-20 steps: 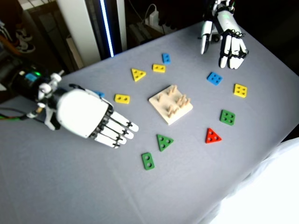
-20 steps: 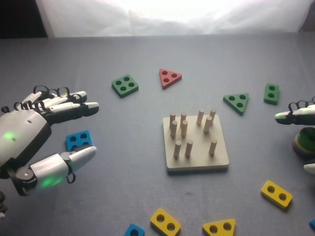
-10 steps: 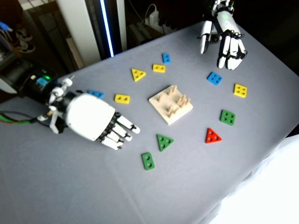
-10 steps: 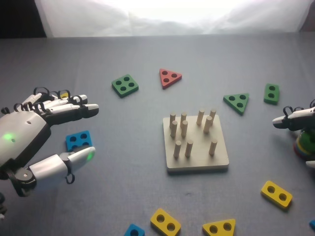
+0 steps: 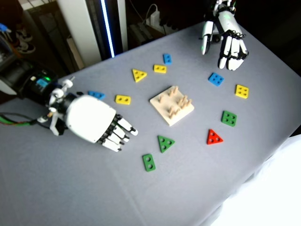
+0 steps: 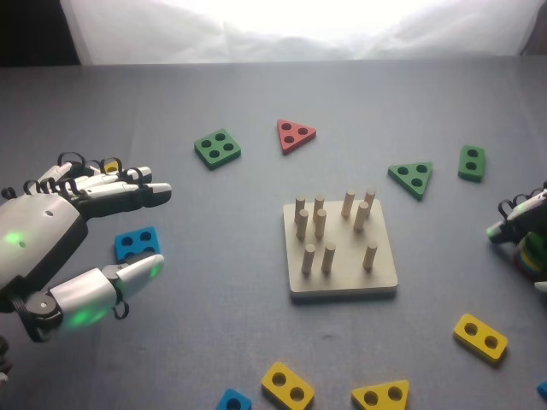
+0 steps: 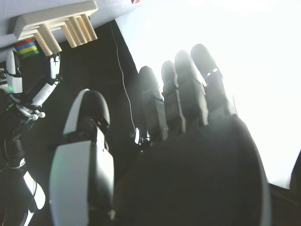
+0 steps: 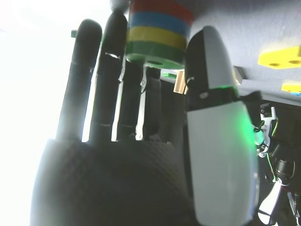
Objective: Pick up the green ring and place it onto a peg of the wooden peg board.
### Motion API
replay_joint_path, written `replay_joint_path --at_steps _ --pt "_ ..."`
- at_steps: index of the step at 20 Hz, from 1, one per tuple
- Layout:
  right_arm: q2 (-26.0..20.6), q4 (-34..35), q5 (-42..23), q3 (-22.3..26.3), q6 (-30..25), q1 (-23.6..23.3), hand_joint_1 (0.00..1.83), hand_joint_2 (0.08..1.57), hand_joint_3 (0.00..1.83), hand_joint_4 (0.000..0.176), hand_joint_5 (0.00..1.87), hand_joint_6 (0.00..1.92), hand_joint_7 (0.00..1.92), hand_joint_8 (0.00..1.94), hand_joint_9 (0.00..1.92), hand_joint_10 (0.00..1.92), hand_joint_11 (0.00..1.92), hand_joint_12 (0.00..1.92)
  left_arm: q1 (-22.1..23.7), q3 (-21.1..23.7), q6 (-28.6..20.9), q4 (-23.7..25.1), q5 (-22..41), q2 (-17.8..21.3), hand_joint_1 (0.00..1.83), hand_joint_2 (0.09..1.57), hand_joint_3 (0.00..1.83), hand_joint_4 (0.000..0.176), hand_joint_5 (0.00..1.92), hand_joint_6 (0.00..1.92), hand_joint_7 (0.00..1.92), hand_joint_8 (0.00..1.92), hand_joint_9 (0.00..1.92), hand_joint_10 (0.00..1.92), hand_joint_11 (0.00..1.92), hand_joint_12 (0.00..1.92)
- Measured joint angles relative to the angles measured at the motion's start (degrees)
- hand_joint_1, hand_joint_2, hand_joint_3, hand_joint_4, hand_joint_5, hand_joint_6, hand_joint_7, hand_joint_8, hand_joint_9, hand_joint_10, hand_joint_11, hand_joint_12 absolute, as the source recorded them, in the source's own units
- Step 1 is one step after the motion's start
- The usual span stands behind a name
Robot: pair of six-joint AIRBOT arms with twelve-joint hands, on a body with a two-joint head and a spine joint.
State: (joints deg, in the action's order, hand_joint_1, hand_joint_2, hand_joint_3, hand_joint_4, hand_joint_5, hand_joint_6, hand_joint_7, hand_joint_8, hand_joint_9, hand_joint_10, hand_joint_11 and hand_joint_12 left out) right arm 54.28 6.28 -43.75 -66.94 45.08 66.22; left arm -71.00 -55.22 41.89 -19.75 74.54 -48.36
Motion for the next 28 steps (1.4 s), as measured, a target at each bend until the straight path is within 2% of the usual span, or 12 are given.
replay_joint_path --at_steps 6,7,9,12,14,16,17,18,20,21,25,28 --pt "0.0 0.0 0.2 -0.1 0.0 0.0 1.26 1.12 0.00 0.000 1.20 0.41 0.82 1.41 0.87 1.25 0.75 1.55 -0.4 0.0 -0.2 0.0 0.1 0.0 0.67 1.26 0.00 0.000 0.60 0.00 0.42 0.00 0.37 0.00 0.00 1.00" --pt "0.0 -0.1 0.2 0.0 0.0 0.0 1.35 1.13 0.00 0.000 1.23 0.28 0.82 1.30 0.88 1.39 0.79 1.49 -0.4 0.0 -0.2 0.0 0.0 0.0 0.66 1.27 0.00 0.000 0.59 0.00 0.42 0.00 0.37 0.00 0.00 0.98" --pt "0.0 -1.2 0.7 0.0 0.0 -1.4 1.37 1.15 0.00 0.000 1.09 0.55 0.76 1.31 0.85 1.38 0.81 1.36 -0.4 0.0 -0.2 -0.1 0.1 0.0 0.67 1.26 0.00 0.000 0.60 0.00 0.42 0.00 0.36 0.00 0.00 0.96" --pt "0.0 -6.5 0.3 0.6 -0.5 -4.7 1.36 1.16 0.00 0.000 1.04 0.66 0.72 1.32 0.84 1.44 0.85 1.44 -0.4 0.0 -0.2 0.0 0.1 0.0 0.68 1.26 0.00 0.000 0.59 0.00 0.41 0.00 0.36 0.00 0.00 0.94" --pt "0.0 -9.9 -0.7 0.8 -2.0 -6.5 1.37 1.13 0.00 0.000 1.06 0.70 0.78 1.17 0.91 1.34 0.90 1.30 -0.5 0.0 -0.2 0.0 0.2 0.0 0.71 1.26 0.00 0.000 0.59 0.00 0.42 0.00 0.36 0.00 0.00 0.95" --pt "0.0 -13.3 -0.7 0.8 -3.6 -8.5 1.48 1.11 0.00 0.000 1.10 0.63 0.82 1.08 0.94 1.13 0.77 1.57 -0.7 0.0 -0.2 -0.2 0.2 0.0 0.71 1.26 0.00 0.000 0.58 0.00 0.42 0.00 0.37 0.00 0.00 0.97" --pt "0.1 -15.3 -0.7 0.8 -4.4 -9.8 1.39 1.12 0.00 0.000 1.09 0.70 0.81 1.14 0.91 1.23 0.79 1.27 -0.7 0.0 -0.2 -0.2 0.3 0.0 0.72 1.26 0.00 0.000 0.58 0.00 0.42 0.00 0.37 0.01 0.00 0.99" --pt "0.5 -16.9 -0.9 0.8 -4.7 -11.2 1.37 1.13 0.00 0.000 1.07 0.70 0.77 1.22 0.90 1.29 0.84 1.20 -0.7 0.0 -0.2 0.0 0.4 0.0 0.71 1.26 0.00 0.000 0.58 0.00 0.42 0.00 0.37 0.00 0.00 0.97" --pt "1.6 -21.0 -1.0 0.7 -6.0 -13.8 1.27 1.15 0.00 0.000 1.10 0.70 0.73 1.40 0.98 1.30 1.02 1.34 -0.7 0.0 -0.2 0.0 0.4 0.0 0.73 1.25 0.00 0.000 0.59 0.00 0.42 0.00 0.37 0.00 0.00 0.97" --pt "2.4 -23.2 -1.1 0.6 -6.9 -14.8 1.34 1.18 0.00 0.000 0.99 0.84 0.66 1.37 0.85 1.46 0.97 1.35 -0.7 0.0 -0.2 -0.1 0.4 0.0 0.74 1.25 0.00 0.000 0.59 0.00 0.42 0.00 0.37 0.00 0.00 0.95" --pt "4.2 -29.4 -1.1 -0.6 -11.0 -17.4 1.25 1.14 0.00 0.000 1.10 0.74 0.77 1.40 0.98 1.31 0.96 1.48 -0.7 0.0 -0.2 -0.2 0.5 0.0 0.72 1.25 0.00 0.000 0.59 0.00 0.41 0.00 0.36 0.00 0.00 0.95" --pt "5.3 -32.0 -0.2 -1.3 -11.7 -18.8 1.25 1.16 0.00 0.000 1.06 0.86 0.74 1.41 1.00 1.42 1.03 1.54 -0.7 0.0 -0.2 -0.2 0.4 0.0 0.71 1.25 0.00 0.000 0.60 0.00 0.41 0.00 0.36 0.00 0.00 0.95"
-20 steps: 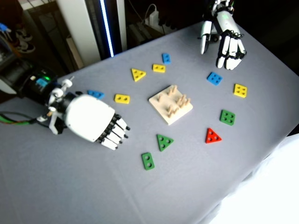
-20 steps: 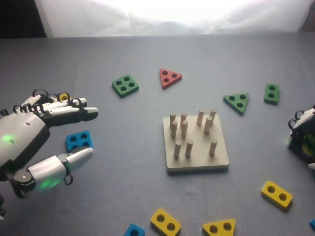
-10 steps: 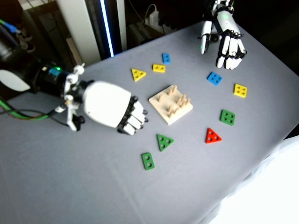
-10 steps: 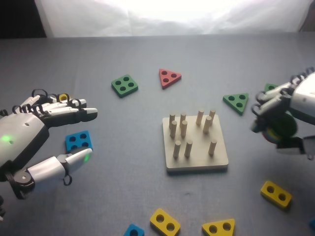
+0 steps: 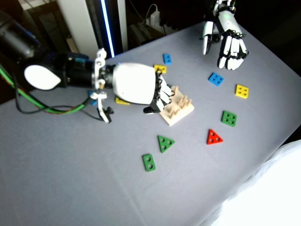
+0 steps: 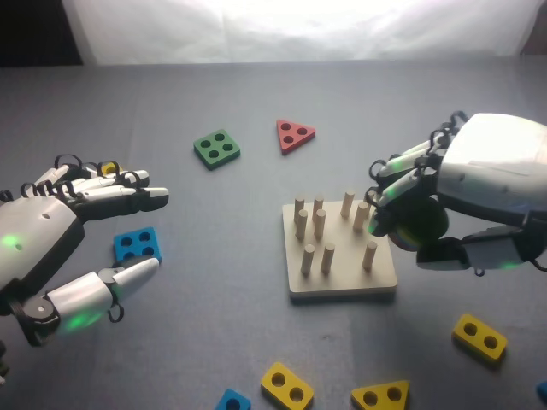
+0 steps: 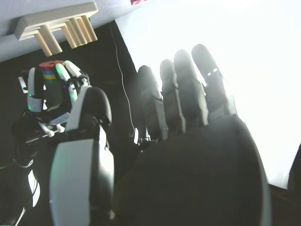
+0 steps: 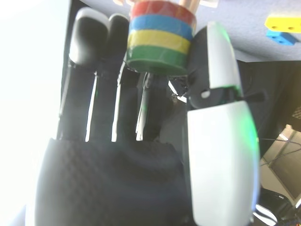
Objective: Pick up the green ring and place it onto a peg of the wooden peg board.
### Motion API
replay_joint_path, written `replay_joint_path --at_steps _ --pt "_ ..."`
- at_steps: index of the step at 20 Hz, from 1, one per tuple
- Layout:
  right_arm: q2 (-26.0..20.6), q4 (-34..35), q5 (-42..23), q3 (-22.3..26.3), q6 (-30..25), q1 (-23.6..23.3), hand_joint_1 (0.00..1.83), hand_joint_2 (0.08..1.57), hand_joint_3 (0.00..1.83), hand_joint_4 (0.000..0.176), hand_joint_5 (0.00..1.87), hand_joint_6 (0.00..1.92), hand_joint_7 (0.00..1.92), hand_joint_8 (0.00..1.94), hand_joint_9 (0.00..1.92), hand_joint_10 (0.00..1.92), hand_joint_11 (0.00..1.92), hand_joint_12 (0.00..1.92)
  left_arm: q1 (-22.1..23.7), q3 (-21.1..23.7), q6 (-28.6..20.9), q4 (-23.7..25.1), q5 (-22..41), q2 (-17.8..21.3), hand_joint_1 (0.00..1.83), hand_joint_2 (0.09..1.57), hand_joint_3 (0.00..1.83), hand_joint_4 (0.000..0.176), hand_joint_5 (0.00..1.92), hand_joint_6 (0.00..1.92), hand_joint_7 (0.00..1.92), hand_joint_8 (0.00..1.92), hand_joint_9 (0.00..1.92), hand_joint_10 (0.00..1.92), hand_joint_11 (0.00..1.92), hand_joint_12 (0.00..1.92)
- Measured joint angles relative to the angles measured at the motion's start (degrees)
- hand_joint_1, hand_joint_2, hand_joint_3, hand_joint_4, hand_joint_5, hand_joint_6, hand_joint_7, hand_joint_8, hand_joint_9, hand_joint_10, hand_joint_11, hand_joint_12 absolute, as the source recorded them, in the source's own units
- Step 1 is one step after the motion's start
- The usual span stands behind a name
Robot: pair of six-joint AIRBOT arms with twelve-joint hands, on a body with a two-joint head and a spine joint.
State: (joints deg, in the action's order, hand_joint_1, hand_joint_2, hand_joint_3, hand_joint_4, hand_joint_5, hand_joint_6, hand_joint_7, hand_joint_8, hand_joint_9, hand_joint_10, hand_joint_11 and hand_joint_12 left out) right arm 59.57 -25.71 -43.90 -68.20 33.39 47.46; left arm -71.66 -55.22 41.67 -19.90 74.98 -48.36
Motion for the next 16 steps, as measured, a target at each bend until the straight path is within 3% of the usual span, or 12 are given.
replay_joint_path --at_steps 2,3,4,6,8,9,10,11,12,13,16 --pt "0.9 -1.2 0.7 -0.3 -0.2 -0.8 1.24 1.19 0.00 0.000 1.02 0.88 0.68 1.51 1.00 1.46 1.03 1.54 0.0 0.0 0.0 0.1 0.0 0.0 0.70 1.25 0.00 0.000 0.60 0.00 0.40 0.00 0.35 0.00 0.00 0.94" --pt "1.3 -1.4 0.9 -0.3 -0.2 -0.9 1.24 1.18 0.00 0.000 1.05 0.79 0.69 1.53 1.01 1.46 1.05 1.53 0.0 0.0 0.0 0.1 0.0 0.0 0.69 1.25 0.00 0.000 0.60 0.00 0.40 0.00 0.35 0.00 0.00 0.94" --pt "1.6 -2.3 1.3 -0.3 -0.4 -1.2 1.34 1.17 0.00 0.000 1.06 0.72 0.68 1.39 0.89 1.47 1.00 1.50 0.0 0.0 0.0 0.0 0.0 0.0 0.72 1.24 0.00 0.000 0.61 0.01 0.41 0.00 0.36 0.00 0.00 0.94" --pt "2.2 -3.1 1.7 -0.4 -0.7 -1.3 1.25 1.17 0.00 0.000 1.07 0.66 0.73 1.53 0.96 1.49 1.03 1.62 0.0 -0.1 0.0 0.0 0.0 0.0 0.70 1.25 0.00 0.000 0.60 0.00 0.40 0.00 0.34 0.00 0.00 0.90" --pt "2.7 -4.5 2.4 -0.6 -1.1 -1.6 1.26 1.14 0.00 0.000 1.09 0.69 0.80 1.42 0.98 1.36 1.00 1.51 0.0 -0.1 0.0 0.0 0.0 0.0 0.69 1.25 0.00 0.000 0.59 0.00 0.40 0.00 0.34 0.00 0.00 0.89" --pt "2.9 -4.6 2.6 -0.6 -1.4 -1.6 1.36 1.13 0.00 0.000 1.07 0.69 0.79 1.27 0.96 1.34 0.98 1.44 0.0 -0.1 -0.2 0.0 0.0 0.0 0.71 1.25 0.00 0.000 0.60 0.00 0.40 0.00 0.34 0.00 0.00 0.89" --pt "3.0 -5.5 2.8 -0.8 -2.1 -1.7 1.37 1.13 0.00 0.000 1.06 0.70 0.78 1.25 0.95 1.32 0.95 1.39 0.0 -0.1 -0.2 0.0 0.0 0.0 0.71 1.25 0.00 0.000 0.60 0.00 0.40 0.00 0.34 0.00 0.00 0.90" --pt "3.2 -6.7 2.9 -1.2 -3.7 -1.9 1.37 1.16 0.01 0.000 0.96 0.89 0.72 1.25 0.92 1.36 0.95 1.38 0.0 -0.1 -0.2 -0.1 0.0 0.0 0.69 1.26 0.00 0.000 0.60 0.00 0.40 0.00 0.35 0.00 0.00 0.90" --pt "3.5 -7.0 3.0 -1.5 -4.1 -2.1 1.37 1.15 0.00 0.000 1.02 0.79 0.73 1.29 0.90 1.41 0.96 1.47 0.0 -0.1 -0.2 0.0 0.0 0.0 0.69 1.26 0.00 0.000 0.61 0.00 0.40 0.00 0.34 0.00 0.00 0.90" --pt "3.7 -6.9 3.0 -1.6 -4.3 -2.1 1.36 1.18 0.00 0.000 0.94 0.89 0.66 1.37 0.87 1.44 0.96 1.49 0.0 -0.1 -0.2 0.1 0.1 0.0 0.68 1.27 0.00 0.000 0.60 0.00 0.40 0.00 0.34 0.00 0.00 0.88" --pt "4.4 -6.9 3.2 -2.2 -4.3 -2.4 1.36 1.19 0.00 0.000 0.91 0.98 0.64 1.35 0.86 1.45 0.97 1.48 0.0 -0.1 -0.3 0.1 0.1 0.0 0.68 1.25 0.00 0.000 0.60 0.00 0.41 0.00 0.35 0.00 0.00 0.92"
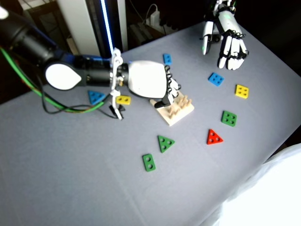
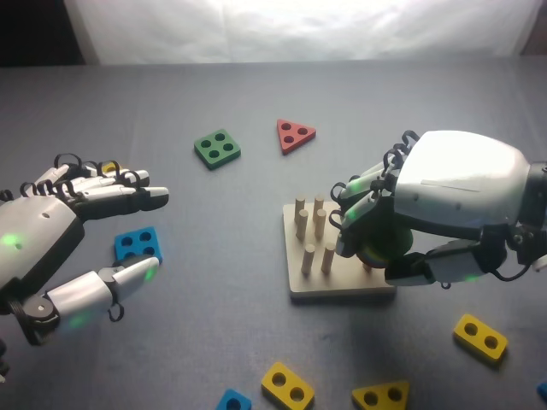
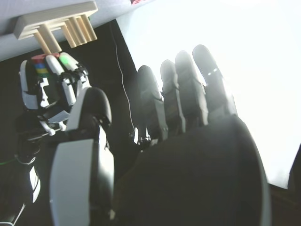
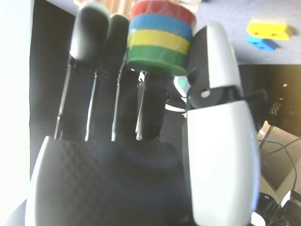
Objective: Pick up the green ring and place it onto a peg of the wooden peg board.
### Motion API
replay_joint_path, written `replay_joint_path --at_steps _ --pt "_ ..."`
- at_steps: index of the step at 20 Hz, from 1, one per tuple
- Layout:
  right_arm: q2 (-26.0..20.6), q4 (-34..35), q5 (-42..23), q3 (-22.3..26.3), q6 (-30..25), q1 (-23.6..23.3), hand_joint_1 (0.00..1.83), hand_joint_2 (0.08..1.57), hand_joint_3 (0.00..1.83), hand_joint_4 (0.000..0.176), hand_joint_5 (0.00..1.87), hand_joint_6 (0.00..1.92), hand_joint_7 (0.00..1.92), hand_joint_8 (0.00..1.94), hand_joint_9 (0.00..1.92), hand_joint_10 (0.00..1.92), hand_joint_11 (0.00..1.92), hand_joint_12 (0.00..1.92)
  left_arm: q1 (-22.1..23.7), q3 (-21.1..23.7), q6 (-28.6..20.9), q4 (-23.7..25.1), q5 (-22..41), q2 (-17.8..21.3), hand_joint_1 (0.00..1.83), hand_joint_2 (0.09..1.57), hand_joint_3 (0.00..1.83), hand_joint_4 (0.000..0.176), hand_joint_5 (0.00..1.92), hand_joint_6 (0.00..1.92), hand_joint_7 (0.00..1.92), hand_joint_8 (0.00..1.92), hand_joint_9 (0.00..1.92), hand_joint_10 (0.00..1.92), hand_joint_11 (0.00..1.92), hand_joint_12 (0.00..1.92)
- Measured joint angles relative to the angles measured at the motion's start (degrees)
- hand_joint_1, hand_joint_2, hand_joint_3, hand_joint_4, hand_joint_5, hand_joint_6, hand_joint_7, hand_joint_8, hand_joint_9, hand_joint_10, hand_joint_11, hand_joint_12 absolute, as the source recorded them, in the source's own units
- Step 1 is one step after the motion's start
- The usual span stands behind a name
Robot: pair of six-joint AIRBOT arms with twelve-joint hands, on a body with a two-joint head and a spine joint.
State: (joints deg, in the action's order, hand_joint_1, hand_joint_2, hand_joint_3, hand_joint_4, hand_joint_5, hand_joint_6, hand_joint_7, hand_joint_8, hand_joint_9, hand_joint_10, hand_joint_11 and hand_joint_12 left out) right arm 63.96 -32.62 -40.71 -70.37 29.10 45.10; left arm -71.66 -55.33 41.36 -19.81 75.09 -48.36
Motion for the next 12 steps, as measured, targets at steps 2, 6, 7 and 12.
replay_joint_path --at_steps 2,6,7,12 --pt "0.5 -0.3 0.8 -0.3 0.0 -0.3 1.36 1.19 0.00 0.000 0.91 0.99 0.65 1.34 0.87 1.44 0.96 1.47 0.0 0.0 -0.1 0.0 0.0 0.0 0.69 1.25 0.00 0.000 0.60 0.00 0.41 0.00 0.35 0.00 0.00 0.94" --pt "1.2 -0.7 1.8 -0.8 0.0 -0.7 1.26 1.18 0.00 0.000 1.01 0.93 0.69 1.42 0.93 1.39 1.01 1.53 0.0 0.0 -0.2 -0.1 0.3 0.0 0.68 1.25 0.00 0.000 0.61 0.00 0.43 0.00 0.37 0.00 0.00 0.98" --pt "1.4 -0.7 1.9 -1.0 -0.1 -0.7 1.24 1.17 0.00 0.000 1.03 0.89 0.71 1.44 0.96 1.38 1.02 1.54 0.0 0.0 -0.2 -0.1 0.3 0.0 0.67 1.25 0.00 0.000 0.61 0.00 0.43 0.00 0.37 0.00 0.00 0.98" --pt "1.5 -0.7 2.0 -1.0 -0.1 -0.8 1.23 1.21 0.00 0.000 0.87 0.92 0.74 1.59 0.97 1.53 1.02 1.64 0.0 0.0 -0.3 0.0 0.3 0.0 0.68 1.25 0.00 0.000 0.61 0.00 0.43 0.00 0.37 0.00 0.00 0.96"
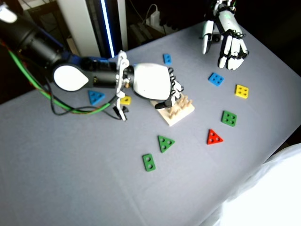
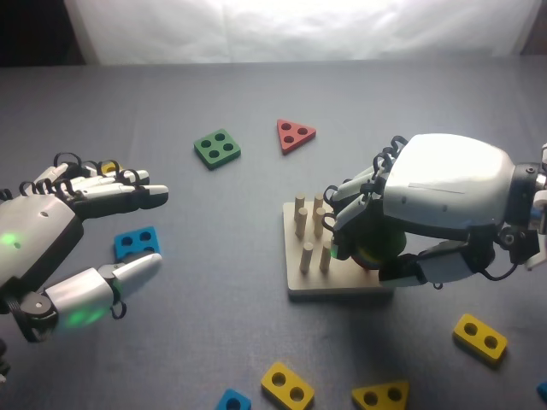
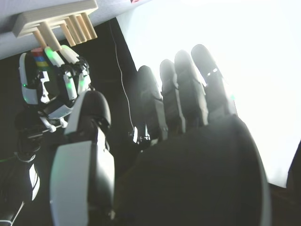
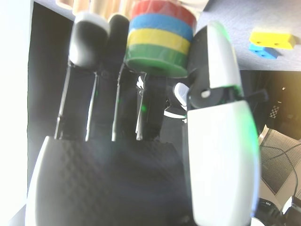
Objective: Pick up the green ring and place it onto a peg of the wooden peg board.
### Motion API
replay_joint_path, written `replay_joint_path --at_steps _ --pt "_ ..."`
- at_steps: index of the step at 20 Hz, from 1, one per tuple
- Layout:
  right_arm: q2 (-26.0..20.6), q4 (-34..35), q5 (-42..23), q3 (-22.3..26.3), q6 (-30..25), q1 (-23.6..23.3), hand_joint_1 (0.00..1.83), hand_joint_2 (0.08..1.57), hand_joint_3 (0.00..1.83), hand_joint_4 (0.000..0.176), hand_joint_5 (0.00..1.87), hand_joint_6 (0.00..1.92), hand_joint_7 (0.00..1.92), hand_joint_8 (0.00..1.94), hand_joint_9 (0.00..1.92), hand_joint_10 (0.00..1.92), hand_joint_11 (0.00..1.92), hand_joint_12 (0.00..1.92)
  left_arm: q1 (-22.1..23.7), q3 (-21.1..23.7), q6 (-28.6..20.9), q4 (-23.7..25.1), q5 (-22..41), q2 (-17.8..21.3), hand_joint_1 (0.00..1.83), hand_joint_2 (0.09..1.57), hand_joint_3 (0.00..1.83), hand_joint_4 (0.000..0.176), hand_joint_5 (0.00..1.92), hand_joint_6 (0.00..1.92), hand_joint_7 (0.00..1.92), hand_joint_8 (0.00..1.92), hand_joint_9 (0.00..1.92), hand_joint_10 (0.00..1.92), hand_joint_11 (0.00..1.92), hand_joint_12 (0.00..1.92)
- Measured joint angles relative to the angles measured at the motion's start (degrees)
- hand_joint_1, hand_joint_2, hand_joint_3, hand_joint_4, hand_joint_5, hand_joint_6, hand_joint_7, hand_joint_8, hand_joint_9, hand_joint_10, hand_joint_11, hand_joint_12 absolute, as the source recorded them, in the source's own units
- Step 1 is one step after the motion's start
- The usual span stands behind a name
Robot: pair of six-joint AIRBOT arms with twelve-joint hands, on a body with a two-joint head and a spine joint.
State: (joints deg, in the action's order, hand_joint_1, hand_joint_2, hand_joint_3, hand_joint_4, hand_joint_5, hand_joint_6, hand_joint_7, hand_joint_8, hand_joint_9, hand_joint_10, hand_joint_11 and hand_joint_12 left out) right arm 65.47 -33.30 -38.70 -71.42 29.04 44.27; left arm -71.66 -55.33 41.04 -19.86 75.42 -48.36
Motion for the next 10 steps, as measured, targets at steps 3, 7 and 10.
replay_joint_path --at_steps 3,7,10 --pt "0.0 0.5 0.0 0.0 0.0 0.0 1.24 1.08 0.00 0.000 0.75 0.20 0.45 0.57 0.55 0.97 0.52 1.19 0.0 0.0 0.0 -0.1 0.1 0.0 0.71 1.25 0.00 0.000 0.63 0.00 0.44 0.00 0.39 0.01 0.00 1.01" --pt "0.0 2.6 -1.2 0.2 0.1 0.0 1.15 1.14 0.00 0.000 0.75 0.00 0.50 0.07 0.40 0.55 0.25 1.13 0.0 0.0 -0.2 -0.1 0.1 0.0 0.70 1.26 0.00 0.000 0.62 0.00 0.44 0.00 0.37 0.00 0.00 0.99" --pt "-0.3 3.5 -2.9 0.7 0.0 0.0 1.11 1.12 0.00 0.020 0.81 0.00 0.54 0.01 0.51 0.15 0.26 0.86 0.0 0.0 -0.2 -0.2 0.2 0.0 0.68 1.27 0.00 0.000 0.61 0.00 0.41 0.00 0.34 0.00 0.00 0.98"
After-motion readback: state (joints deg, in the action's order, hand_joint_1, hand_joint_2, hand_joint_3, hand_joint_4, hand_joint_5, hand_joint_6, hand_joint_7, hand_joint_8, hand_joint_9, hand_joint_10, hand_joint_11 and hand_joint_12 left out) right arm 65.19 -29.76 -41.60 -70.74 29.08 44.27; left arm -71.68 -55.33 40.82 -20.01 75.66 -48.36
